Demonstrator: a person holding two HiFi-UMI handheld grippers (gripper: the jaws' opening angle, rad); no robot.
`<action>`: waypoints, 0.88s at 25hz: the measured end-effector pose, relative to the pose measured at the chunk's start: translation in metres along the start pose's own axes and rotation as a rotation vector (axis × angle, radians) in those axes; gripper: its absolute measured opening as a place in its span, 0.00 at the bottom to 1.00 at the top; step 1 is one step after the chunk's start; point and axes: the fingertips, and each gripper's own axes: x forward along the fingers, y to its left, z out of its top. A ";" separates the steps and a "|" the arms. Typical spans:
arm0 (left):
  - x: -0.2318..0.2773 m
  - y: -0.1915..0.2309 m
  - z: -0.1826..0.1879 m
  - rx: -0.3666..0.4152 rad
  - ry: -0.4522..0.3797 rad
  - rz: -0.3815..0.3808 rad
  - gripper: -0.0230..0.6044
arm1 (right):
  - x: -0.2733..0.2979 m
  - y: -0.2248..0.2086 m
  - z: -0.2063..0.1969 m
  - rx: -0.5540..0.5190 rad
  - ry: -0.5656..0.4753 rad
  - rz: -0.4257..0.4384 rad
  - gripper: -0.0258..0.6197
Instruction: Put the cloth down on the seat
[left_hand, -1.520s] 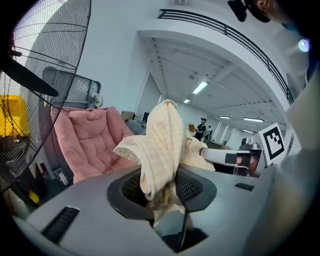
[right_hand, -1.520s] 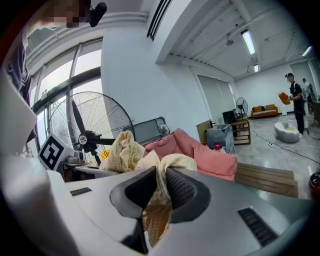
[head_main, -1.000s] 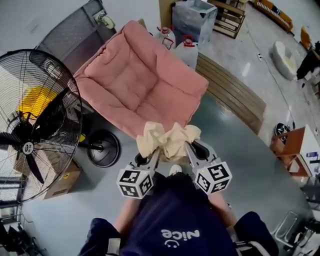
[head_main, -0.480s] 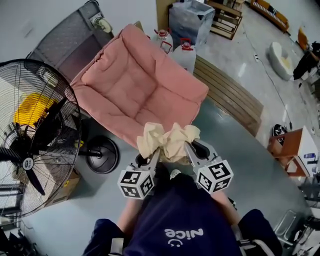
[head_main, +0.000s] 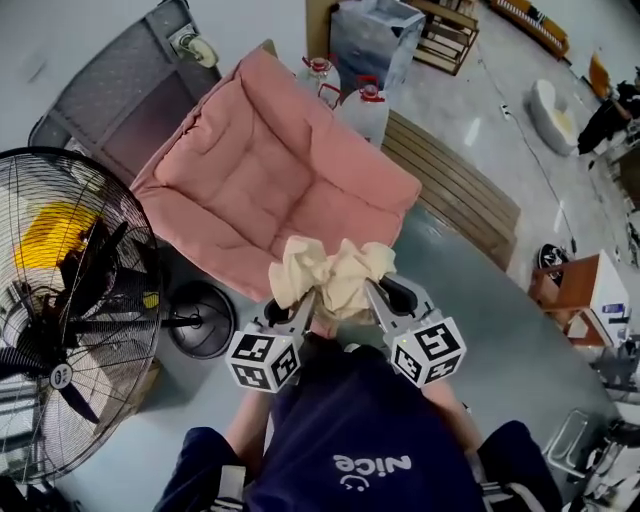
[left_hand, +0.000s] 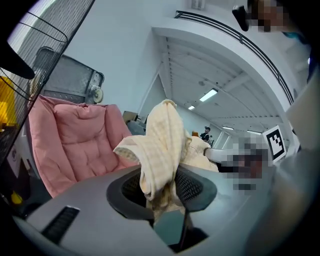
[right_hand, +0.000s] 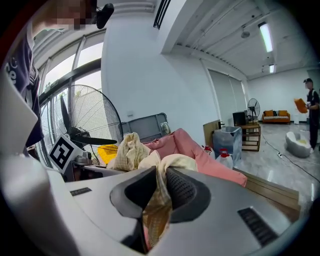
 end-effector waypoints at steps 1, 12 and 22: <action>0.003 0.005 0.004 -0.001 0.001 -0.005 0.26 | 0.007 0.000 0.003 -0.007 0.001 0.000 0.18; 0.032 0.078 0.039 -0.002 -0.027 0.007 0.26 | 0.093 -0.006 0.022 -0.032 -0.005 -0.018 0.18; 0.056 0.095 0.043 -0.016 -0.026 0.097 0.26 | 0.128 -0.027 0.024 -0.079 0.057 0.059 0.18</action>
